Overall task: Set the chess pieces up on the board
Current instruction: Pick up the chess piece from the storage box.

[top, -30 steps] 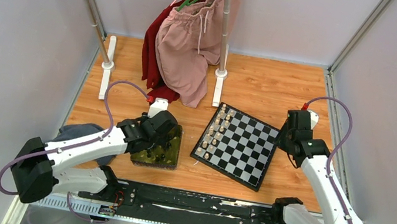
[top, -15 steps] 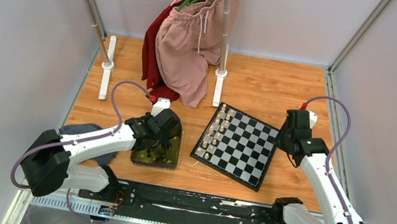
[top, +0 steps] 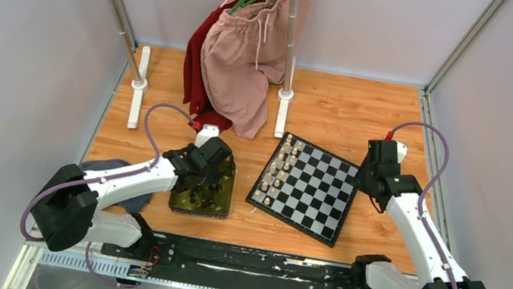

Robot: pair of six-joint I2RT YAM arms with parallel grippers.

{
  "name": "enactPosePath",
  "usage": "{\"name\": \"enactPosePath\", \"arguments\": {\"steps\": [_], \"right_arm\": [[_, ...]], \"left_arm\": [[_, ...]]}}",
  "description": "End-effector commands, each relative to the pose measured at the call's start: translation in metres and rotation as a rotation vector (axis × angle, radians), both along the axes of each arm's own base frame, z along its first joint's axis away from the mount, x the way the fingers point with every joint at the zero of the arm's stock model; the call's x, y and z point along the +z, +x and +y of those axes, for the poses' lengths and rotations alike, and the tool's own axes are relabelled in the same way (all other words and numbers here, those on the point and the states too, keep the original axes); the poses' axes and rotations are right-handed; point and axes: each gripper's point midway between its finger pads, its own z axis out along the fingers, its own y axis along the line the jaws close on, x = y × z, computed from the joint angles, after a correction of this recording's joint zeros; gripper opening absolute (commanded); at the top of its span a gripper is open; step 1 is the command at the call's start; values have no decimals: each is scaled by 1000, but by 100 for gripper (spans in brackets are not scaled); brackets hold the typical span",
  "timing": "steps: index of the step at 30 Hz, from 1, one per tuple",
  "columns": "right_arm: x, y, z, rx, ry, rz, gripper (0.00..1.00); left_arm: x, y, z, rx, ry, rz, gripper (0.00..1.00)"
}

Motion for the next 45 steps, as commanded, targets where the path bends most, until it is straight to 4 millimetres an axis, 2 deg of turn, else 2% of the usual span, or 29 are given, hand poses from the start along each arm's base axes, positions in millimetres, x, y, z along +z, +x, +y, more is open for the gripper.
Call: {"name": "enactPosePath", "arguments": {"steps": [1, 14, 20, 45], "right_arm": [[1, 2, 1, 21, -25, 1, 45], [-3, 4, 2, 24, -20, 5, 45], [-3, 5, 4, 25, -13, 0, 45], [-6, 7, 3, 25, -21, 10, 45]], "left_arm": [[-4, 1, 4, 10, 2, 5, 50], [4, -10, 4, -11, -36, 22, 49], [0, -12, 6, -11, -27, 30, 47], [-8, -1, 2, -9, 1, 22, 40]]}}
